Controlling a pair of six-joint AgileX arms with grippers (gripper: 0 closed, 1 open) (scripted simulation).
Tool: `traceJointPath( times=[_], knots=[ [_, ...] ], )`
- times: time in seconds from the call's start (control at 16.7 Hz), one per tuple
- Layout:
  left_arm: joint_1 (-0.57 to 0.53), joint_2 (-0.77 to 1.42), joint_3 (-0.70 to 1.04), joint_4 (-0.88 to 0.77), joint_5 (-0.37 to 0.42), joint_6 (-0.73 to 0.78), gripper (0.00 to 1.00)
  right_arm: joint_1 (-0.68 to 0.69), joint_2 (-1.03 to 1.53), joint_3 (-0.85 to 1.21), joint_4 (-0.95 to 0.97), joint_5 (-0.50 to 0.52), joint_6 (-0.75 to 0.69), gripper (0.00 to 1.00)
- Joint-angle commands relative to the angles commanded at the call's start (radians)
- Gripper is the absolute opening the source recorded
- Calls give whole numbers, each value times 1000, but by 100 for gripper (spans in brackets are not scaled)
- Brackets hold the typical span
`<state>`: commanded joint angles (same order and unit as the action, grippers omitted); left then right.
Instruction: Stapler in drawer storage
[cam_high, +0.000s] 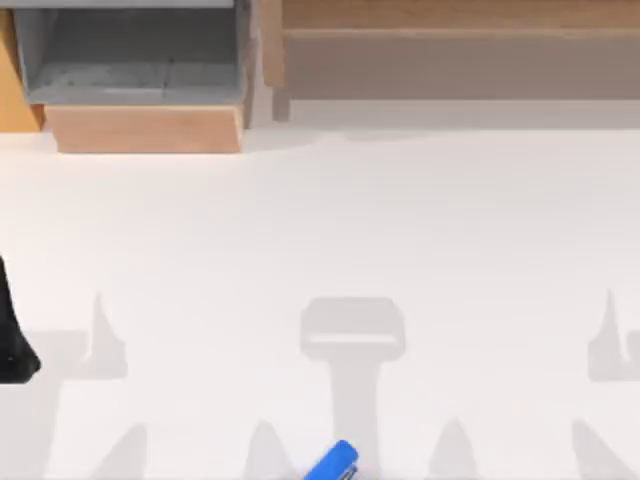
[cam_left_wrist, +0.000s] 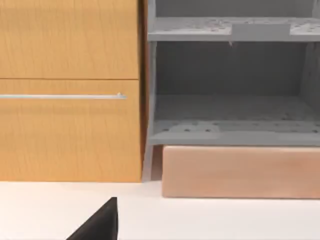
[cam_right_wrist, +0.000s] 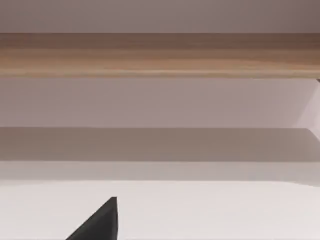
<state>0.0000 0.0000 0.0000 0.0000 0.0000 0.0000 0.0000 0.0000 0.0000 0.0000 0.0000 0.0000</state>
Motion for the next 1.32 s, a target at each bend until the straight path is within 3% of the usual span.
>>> traceJointPath(
  times=[0.24, 0.54, 1.32],
  knots=[
    [5, 27, 12, 16, 12, 23, 100, 0, 0, 0, 0, 0, 0, 100],
    [57, 264, 118, 141, 90, 208, 100, 0, 0, 0, 0, 0, 0, 100],
    [314, 1519, 708, 781, 348, 1083, 100, 0, 0, 0, 0, 0, 0, 100]
  ],
)
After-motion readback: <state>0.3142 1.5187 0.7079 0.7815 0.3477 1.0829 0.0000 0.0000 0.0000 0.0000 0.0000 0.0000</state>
